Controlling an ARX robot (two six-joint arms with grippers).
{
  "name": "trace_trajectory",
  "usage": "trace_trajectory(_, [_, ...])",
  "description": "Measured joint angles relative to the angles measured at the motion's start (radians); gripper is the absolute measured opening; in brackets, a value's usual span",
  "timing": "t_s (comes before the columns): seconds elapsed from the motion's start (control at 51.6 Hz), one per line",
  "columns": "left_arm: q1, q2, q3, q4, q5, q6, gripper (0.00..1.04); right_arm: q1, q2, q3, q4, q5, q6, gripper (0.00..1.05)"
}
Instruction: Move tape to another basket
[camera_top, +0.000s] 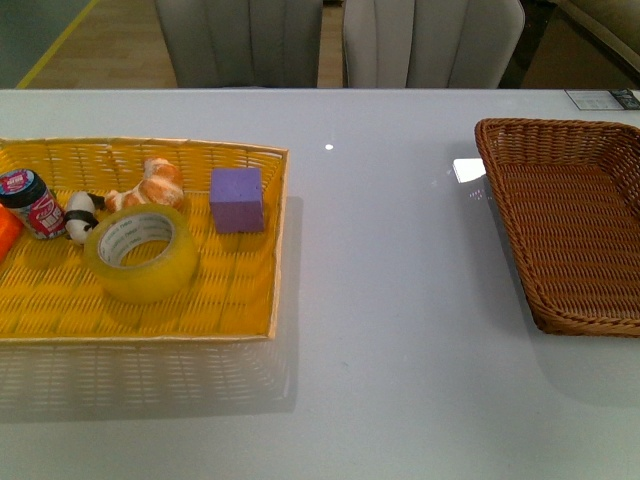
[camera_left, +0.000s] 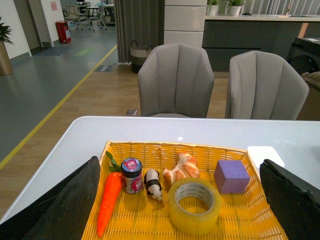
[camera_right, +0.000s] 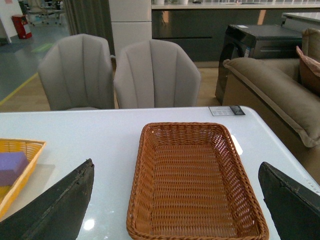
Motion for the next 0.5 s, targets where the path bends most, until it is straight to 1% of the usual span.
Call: trace_trajectory(0.504, [0.000,0.000,0.000,0.000,0.000,0.000,0.96,0.000,0.000,0.000,0.000,0.000,0.000,0.96])
